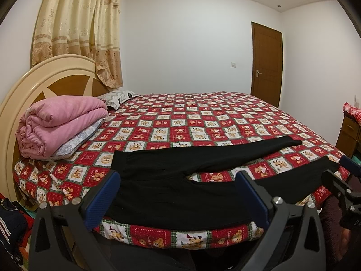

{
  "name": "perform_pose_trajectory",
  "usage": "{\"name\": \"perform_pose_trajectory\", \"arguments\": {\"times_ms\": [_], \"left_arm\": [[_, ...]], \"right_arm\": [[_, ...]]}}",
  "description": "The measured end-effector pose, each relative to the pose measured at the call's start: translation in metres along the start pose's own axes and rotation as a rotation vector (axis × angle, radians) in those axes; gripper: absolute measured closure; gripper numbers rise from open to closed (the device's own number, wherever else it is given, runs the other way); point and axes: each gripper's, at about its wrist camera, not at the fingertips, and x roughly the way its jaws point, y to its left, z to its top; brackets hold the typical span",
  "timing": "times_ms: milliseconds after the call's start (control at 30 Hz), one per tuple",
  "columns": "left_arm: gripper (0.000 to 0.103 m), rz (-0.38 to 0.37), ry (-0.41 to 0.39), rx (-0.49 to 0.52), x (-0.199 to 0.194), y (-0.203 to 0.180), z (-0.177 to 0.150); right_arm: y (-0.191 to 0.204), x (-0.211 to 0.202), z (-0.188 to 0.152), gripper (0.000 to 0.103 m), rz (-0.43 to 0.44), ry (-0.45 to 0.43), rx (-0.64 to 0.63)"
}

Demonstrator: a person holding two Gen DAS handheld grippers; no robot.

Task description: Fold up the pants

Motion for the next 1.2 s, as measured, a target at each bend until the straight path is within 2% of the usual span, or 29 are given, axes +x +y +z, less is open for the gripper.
{"name": "perform_pose_trajectory", "arguments": {"times_ms": [467, 700, 767, 900, 1000, 1100, 1200], "left_arm": [[0.0, -0.002, 0.014, -0.001, 0.002, 0.006, -0.003], [0.0, 0.001, 0.06, 0.013, 0.028, 0.01, -0.015], [0.0, 0.008, 0.074, 0.033, 0.043, 0.011, -0.017], [0.0, 0.05, 0.104, 0.057, 0.095, 0.04, -0.022], [0.0, 0.099, 0.166, 0.076, 0.147, 0.08, -0.026], [0.0, 0.198, 0.224, 0.1, 0.198, 0.125, -0.022], [0.0, 0.203, 0.262, 0.106, 0.234, 0.155, -0.011]], "right_arm": [[0.0, 0.012, -0.008, 0.001, -0.001, 0.032, -0.008], [-0.004, 0.028, -0.014, 0.001, -0.005, 0.057, -0.025], [-0.007, 0.036, -0.017, 0.001, -0.005, 0.061, -0.044], [-0.022, 0.063, -0.029, 0.001, -0.024, 0.099, -0.078], [-0.039, 0.086, -0.04, 0.001, -0.029, 0.162, -0.044], [-0.057, 0.108, -0.052, 0.001, -0.037, 0.213, 0.008], [-0.069, 0.128, -0.057, 0.001, -0.062, 0.26, 0.022]]}}
